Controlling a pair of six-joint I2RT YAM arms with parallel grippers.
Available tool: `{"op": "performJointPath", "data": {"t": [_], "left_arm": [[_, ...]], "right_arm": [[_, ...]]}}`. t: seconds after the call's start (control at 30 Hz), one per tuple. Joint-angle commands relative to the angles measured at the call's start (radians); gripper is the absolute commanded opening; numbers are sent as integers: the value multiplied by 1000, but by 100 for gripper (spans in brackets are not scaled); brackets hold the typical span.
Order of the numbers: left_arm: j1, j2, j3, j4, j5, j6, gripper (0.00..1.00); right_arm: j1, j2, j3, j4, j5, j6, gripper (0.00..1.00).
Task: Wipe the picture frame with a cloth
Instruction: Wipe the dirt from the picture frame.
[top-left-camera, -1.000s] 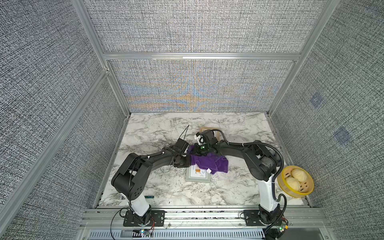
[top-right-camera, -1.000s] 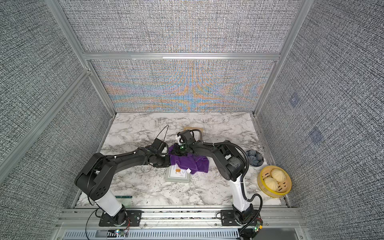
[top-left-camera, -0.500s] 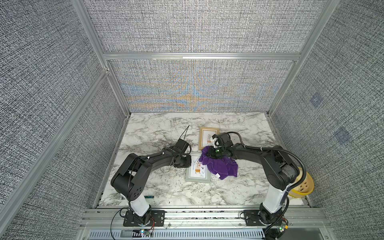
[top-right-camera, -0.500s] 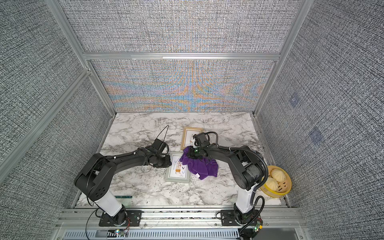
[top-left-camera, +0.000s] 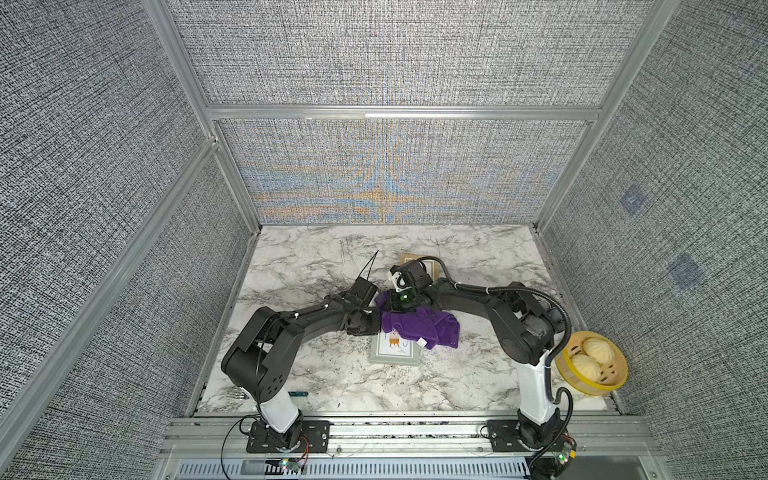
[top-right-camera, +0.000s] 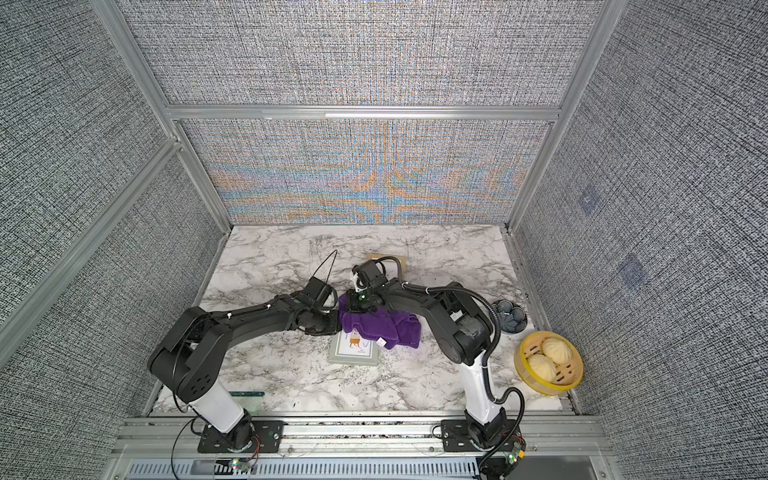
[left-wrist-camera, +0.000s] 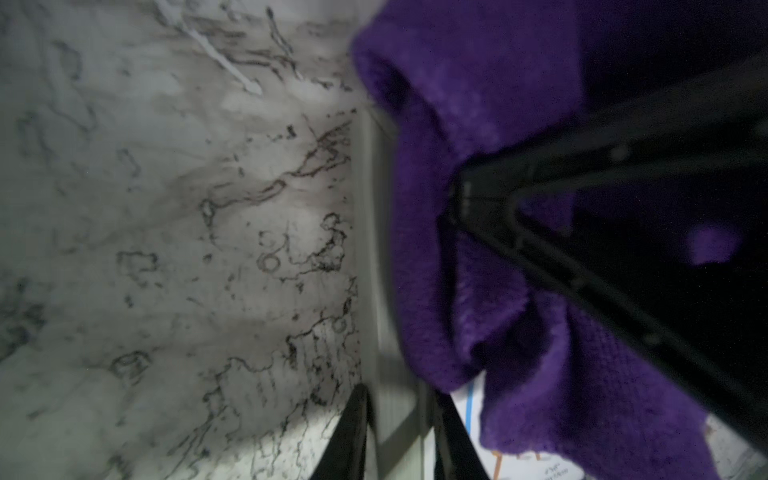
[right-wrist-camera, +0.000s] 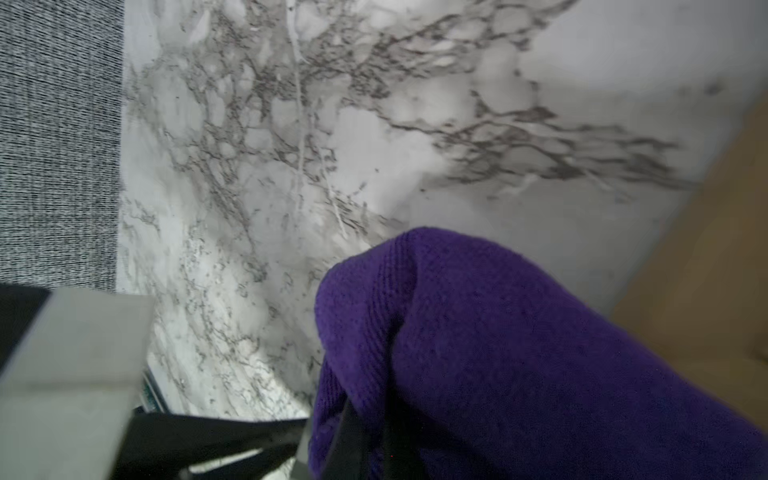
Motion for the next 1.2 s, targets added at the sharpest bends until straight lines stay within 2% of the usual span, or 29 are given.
{"op": "performJointPath", "data": {"t": [0.0, 0.1, 0.2, 0.33, 0.5, 0.63, 0.7, 0.8, 0.93, 1.17], "left_arm": [[2, 27, -16, -195, -84, 29, 2], [1, 29, -15, -192, -84, 26, 2], [1, 25, -21, -193, -96, 13, 2], [2, 25, -23, -208, -124, -15, 1], [3, 35, -15, -219, -148, -58, 1], [5, 26, -15, -212, -156, -128, 1], [5, 19, -15, -206, -157, -159, 1], [4, 0, -15, -176, -138, -199, 1], [4, -11, -18, -116, -92, -248, 1], [5, 20, -22, -72, -69, -273, 1]], "right_arm": [[2, 21, 13, 26, -56, 41, 0], [-11, 1, -35, -3, -16, 39, 0], [-56, -73, -145, -64, 104, 69, 0], [-129, -233, -323, -121, 198, 92, 0], [-131, -399, -432, -247, 246, 48, 0], [-130, -601, -513, -260, 275, 16, 0], [-130, -693, -541, -228, 243, -18, 0], [-124, -754, -558, -193, 115, -75, 0], [-50, -714, -567, -202, 16, -143, 0], [87, -577, -580, -19, -114, -82, 0]]}}
